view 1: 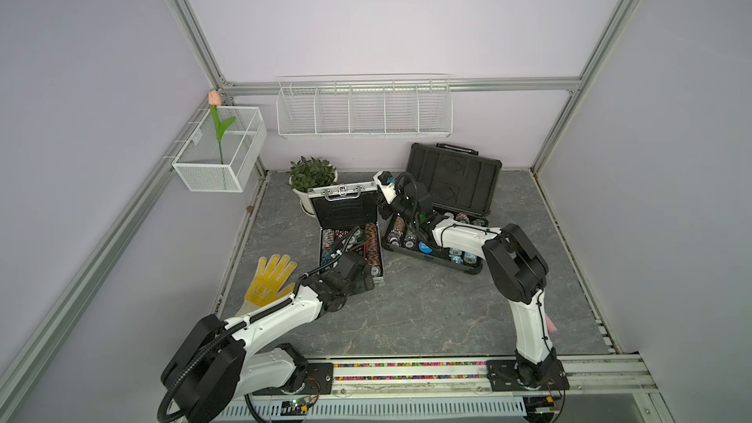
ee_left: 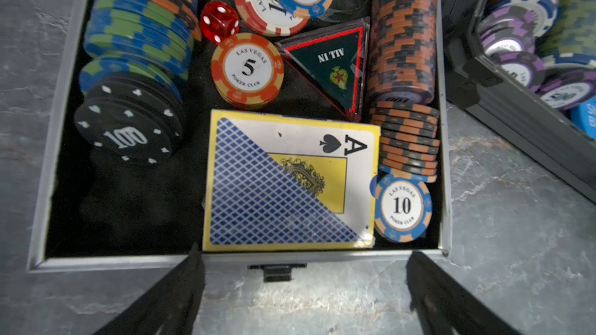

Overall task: Close the poker set cases
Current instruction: Close the lid of the poker set case.

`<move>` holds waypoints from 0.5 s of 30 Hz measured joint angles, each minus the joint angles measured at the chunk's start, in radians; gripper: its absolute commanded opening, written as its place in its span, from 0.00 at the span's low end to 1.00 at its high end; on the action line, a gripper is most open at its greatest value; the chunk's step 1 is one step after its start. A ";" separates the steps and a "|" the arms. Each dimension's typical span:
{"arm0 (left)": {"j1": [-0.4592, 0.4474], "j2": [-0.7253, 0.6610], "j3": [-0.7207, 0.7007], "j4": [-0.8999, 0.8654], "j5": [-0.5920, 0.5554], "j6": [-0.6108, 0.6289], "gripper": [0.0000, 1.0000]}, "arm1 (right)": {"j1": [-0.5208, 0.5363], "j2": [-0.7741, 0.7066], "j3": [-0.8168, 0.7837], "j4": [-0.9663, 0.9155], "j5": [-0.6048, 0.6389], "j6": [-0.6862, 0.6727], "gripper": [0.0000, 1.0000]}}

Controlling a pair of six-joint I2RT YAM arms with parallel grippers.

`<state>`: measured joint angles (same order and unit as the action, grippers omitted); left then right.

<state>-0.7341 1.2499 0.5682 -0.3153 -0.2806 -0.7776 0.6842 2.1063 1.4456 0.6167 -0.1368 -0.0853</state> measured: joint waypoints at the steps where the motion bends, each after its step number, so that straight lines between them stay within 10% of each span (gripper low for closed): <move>1: 0.000 0.019 0.006 0.009 -0.018 0.001 0.99 | -0.002 0.000 0.000 0.001 0.005 -0.001 0.18; 15: 0.000 0.150 0.033 0.115 -0.180 0.042 0.99 | -0.007 -0.007 -0.054 0.074 0.050 -0.020 0.18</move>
<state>-0.7338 1.3998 0.6014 -0.2001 -0.4603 -0.7353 0.6769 2.0991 1.3918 0.6907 -0.0872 -0.1051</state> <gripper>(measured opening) 0.991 0.235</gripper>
